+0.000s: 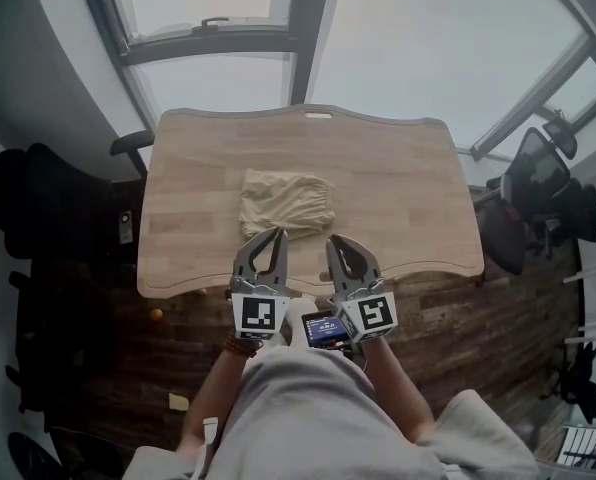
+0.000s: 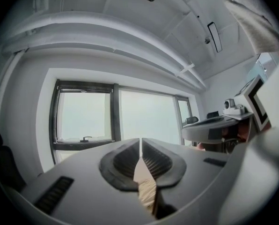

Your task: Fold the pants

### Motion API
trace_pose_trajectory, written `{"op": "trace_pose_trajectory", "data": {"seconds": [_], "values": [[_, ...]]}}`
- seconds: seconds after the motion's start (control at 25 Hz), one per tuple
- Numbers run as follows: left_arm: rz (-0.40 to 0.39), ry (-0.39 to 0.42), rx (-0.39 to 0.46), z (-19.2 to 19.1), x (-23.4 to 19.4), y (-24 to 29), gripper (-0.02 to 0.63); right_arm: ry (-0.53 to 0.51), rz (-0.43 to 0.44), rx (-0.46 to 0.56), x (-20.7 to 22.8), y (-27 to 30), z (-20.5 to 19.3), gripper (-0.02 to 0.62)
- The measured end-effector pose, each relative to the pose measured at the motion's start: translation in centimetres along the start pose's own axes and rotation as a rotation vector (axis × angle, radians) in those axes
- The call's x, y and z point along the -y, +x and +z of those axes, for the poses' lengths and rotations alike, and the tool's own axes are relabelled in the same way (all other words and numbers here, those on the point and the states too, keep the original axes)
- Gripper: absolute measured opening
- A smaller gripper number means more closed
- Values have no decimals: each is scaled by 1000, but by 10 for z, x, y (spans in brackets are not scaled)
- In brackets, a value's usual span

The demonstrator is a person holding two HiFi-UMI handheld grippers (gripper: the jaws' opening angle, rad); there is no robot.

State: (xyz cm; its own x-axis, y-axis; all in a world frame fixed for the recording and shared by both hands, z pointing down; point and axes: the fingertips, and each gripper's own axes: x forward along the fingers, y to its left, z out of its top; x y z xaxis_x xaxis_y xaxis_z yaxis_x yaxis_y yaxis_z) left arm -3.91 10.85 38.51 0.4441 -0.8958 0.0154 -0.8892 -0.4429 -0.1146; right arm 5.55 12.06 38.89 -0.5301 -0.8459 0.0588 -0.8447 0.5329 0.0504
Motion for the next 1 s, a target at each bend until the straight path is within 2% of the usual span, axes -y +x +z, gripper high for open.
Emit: {"op": "trace_pose_trajectory", "data": {"seconds": [0.4, 0.76, 1.0], "values": [[-30, -14, -31, -12, 6, 7, 20, 30, -30, -25, 10, 7, -9, 18], [-33, -33, -43, -19, 3, 18, 20, -33, -31, -45, 13, 18, -13, 3], [-49, -51, -76, -28, 8, 27, 20, -5, -34, -83, 21, 24, -21, 3]]}}
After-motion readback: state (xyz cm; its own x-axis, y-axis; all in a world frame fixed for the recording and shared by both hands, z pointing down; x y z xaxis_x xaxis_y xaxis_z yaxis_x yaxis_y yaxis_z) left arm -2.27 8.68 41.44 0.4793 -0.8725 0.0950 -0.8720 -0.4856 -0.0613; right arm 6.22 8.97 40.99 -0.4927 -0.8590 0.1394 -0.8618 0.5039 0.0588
